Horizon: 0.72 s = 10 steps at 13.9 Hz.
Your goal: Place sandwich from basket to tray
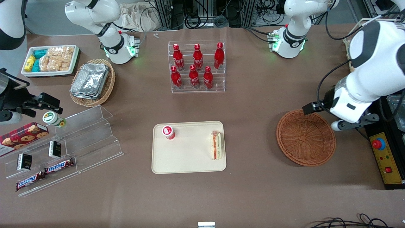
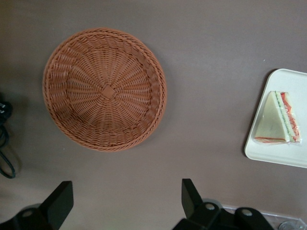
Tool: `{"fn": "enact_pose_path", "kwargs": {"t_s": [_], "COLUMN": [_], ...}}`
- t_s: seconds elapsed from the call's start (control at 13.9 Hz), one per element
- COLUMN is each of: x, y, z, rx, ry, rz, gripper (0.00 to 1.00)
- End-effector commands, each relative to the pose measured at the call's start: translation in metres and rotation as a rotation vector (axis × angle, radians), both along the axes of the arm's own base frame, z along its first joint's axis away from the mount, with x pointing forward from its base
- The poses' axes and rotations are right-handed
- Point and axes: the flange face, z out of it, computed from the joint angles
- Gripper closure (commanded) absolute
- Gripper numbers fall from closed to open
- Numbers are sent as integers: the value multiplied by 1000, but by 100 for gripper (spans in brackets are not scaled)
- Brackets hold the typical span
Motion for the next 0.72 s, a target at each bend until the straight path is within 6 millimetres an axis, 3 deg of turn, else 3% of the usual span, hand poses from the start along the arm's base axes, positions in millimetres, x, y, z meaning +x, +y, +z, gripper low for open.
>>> {"fn": "enact_pose_path", "kwargs": {"t_s": [0.0, 0.14, 0.65], "x": [-12, -17, -14], "y": [9, 13, 77], "z": [5, 8, 11], "rx": [-13, -8, -4], "ry": [17, 25, 37], "rz": [-16, -33, -193], "gripper": [0, 0, 0]}}
